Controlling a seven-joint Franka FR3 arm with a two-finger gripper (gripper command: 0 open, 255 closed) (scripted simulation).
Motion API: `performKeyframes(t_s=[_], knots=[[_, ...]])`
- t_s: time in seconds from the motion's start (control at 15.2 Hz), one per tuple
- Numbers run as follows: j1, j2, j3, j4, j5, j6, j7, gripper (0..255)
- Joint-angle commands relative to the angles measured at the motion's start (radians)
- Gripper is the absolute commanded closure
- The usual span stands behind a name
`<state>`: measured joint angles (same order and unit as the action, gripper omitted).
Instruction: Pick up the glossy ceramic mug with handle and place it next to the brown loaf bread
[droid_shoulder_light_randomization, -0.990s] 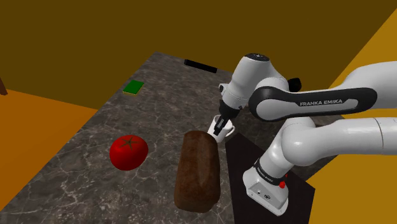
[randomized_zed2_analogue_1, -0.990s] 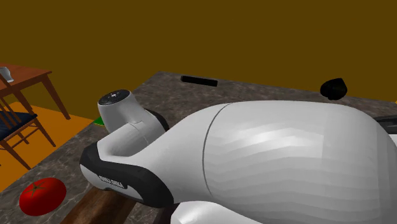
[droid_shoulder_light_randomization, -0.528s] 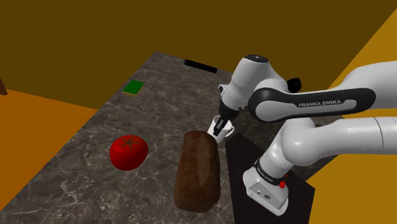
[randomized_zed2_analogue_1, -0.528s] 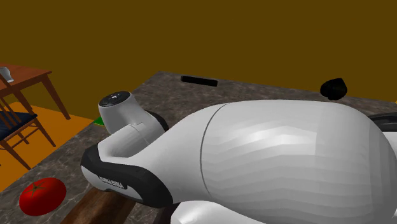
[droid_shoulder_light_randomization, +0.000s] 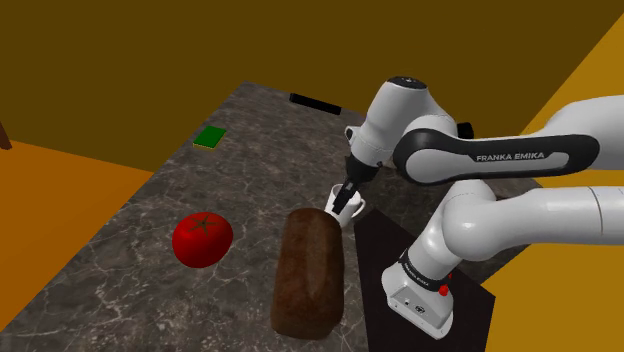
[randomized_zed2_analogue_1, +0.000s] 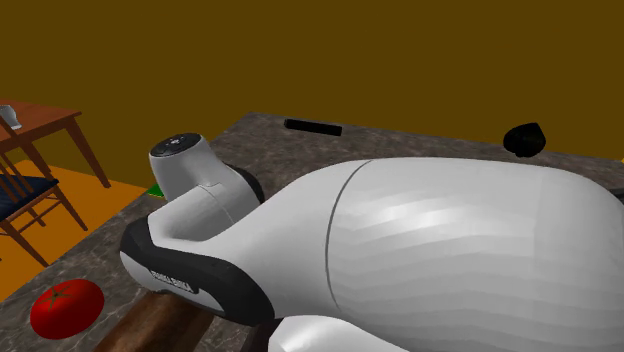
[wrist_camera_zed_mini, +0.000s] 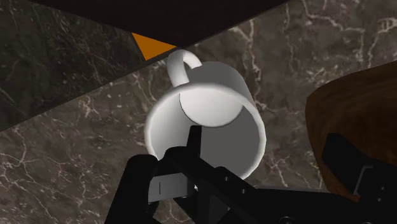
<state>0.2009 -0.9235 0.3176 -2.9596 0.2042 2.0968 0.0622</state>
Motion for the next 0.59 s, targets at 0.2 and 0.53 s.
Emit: performKeyframes(t_s=[0.2,0.53], knots=[[-0.001,-0.052,-0.018,0.061,-0.016,-0.115,0.002,0],[-0.001,-0.051,-0.018,0.061,-0.016,-0.115,0.002,0]])
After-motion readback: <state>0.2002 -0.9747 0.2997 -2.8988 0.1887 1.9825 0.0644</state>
